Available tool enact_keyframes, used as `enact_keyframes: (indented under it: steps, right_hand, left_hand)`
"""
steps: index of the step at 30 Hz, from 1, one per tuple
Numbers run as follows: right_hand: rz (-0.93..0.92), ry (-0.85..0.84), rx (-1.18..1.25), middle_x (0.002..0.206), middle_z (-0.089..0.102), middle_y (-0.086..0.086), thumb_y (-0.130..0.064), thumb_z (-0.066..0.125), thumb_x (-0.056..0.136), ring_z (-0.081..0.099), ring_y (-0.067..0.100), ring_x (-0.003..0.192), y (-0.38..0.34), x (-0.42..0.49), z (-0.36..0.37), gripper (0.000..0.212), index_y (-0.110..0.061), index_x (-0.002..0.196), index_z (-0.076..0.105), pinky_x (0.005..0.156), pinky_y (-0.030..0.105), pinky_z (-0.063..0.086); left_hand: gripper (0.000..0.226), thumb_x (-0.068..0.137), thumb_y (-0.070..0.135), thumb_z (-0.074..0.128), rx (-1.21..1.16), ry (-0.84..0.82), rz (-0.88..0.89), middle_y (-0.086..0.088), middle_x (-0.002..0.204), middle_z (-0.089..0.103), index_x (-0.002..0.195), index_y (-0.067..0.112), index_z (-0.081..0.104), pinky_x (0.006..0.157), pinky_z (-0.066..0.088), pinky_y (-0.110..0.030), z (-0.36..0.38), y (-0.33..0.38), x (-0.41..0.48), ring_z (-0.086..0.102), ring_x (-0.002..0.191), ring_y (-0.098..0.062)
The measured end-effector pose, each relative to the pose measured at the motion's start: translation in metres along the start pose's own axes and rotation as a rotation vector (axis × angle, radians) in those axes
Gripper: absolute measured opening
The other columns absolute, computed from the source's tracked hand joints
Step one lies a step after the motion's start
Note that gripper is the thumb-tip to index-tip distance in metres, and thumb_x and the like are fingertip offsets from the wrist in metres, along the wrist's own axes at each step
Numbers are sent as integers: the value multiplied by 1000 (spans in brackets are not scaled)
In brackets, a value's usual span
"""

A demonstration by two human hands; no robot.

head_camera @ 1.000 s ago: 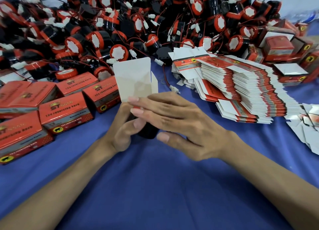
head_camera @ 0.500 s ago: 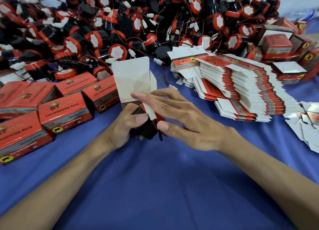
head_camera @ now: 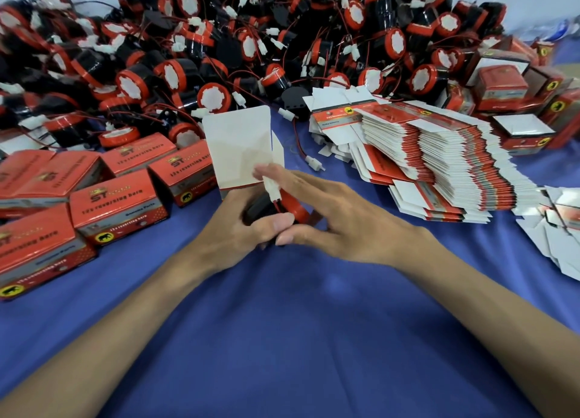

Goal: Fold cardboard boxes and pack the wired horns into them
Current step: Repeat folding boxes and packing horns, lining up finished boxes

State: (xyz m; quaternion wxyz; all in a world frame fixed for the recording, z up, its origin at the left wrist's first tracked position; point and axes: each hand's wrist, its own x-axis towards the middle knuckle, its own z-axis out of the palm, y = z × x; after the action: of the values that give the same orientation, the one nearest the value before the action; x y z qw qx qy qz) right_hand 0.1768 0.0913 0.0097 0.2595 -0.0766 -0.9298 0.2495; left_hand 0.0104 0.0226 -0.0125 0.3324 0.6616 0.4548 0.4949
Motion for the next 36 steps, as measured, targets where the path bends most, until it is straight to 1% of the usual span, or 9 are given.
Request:
enact_keyframes:
  steps: [4,7,10,14,19,22,25,30,36]
  right_hand:
    - [-20,158,-13,130,52,6,-33,64,88,53,1,110,4,2,-1,74,-13,148,25,81,14,53]
    - [-58,207,-36,122,47,1,-29,68,86,49,3,104,4,3,2,74,-11,144,26,75,16,54]
    - [-94,253,-84,120,51,11,-25,69,85,51,12,101,3,8,-1,69,-8,139,29,84,20,51]
    - [-114,277,-142,122,48,11,-23,67,87,45,8,108,-3,30,-21,69,7,139,32,91,25,51]
    - [-133,99,-289,123,48,15,-23,66,90,44,10,106,-7,70,-33,67,4,142,35,96,18,41]
    - [-97,-72,-380,129,46,17,-25,64,91,53,25,105,1,82,-27,67,-6,147,32,93,41,46]
    - [-41,-80,-394,135,44,14,-26,62,92,54,26,107,10,78,-21,66,-10,148,31,90,44,47]
    - [-34,-109,-533,137,41,10,-24,60,92,55,26,97,12,74,-14,61,-14,146,34,67,47,52]
    - [35,-180,-873,143,34,-1,-21,51,95,46,24,109,6,72,4,55,-26,146,30,50,30,35]
  left_hand:
    - [53,78,55,61,-33,124,52,6,60,59,105,12,45,47,40,-14,1,-6,4,48,45,-4]
    - [55,87,72,43,86,226,177,0,71,61,109,21,40,49,46,-25,1,-9,1,58,55,-17]
    - [53,99,60,27,337,364,317,8,100,57,122,14,41,69,50,-40,2,-12,-2,61,87,-16]
    - [43,99,40,37,549,674,509,-6,122,32,120,3,44,97,39,-32,0,-13,4,39,117,-15]
    - [53,88,13,56,636,633,241,-31,136,27,134,-5,36,115,28,-33,-10,-17,11,26,134,-26]
    - [54,87,9,53,579,578,46,-20,142,30,136,-5,36,107,23,-6,-14,-18,12,30,131,-16]
    - [48,87,4,54,540,585,5,-7,133,36,131,0,38,93,22,5,-14,-19,11,32,116,-1]
    - [28,81,-1,51,495,608,-60,-2,95,47,97,15,34,69,38,-23,-15,-19,12,46,84,-14]
    - [25,81,-5,46,470,634,-25,6,87,47,92,13,33,66,37,-27,-15,-20,13,46,80,-13]
